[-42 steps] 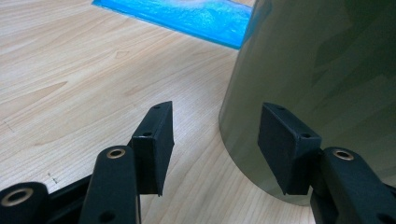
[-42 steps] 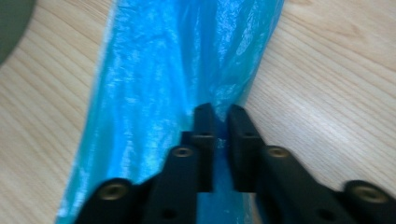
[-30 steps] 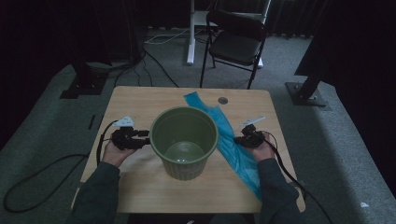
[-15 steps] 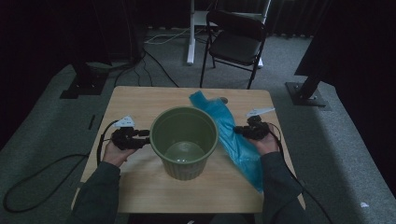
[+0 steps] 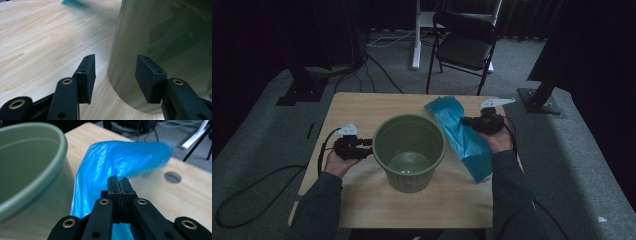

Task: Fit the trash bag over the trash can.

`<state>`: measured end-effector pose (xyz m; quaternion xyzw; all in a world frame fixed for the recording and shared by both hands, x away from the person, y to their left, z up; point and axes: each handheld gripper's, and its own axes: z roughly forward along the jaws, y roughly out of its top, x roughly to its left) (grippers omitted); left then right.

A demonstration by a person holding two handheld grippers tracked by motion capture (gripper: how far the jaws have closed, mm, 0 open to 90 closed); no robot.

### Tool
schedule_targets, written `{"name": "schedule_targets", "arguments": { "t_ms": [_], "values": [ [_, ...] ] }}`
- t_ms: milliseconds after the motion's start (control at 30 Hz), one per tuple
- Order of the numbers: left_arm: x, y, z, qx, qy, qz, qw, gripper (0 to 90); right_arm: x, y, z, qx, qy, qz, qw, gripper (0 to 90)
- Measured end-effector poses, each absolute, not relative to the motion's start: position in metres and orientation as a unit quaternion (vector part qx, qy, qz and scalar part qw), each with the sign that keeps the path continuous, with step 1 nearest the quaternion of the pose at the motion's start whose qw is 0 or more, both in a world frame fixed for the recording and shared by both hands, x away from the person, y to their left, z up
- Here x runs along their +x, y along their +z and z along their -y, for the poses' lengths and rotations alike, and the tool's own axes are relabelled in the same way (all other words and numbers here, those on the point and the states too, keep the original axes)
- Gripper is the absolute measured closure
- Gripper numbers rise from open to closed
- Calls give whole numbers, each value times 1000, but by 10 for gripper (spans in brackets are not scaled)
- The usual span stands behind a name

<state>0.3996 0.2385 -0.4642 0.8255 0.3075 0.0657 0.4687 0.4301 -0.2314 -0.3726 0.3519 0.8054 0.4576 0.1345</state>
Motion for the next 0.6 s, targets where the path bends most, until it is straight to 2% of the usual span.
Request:
{"name": "schedule_targets", "arguments": {
  "t_ms": [600],
  "values": [
    [400,-464,-236,823,66,-303,475,505,434,-319,212,316,518,-780,152,899]
  ]
}}
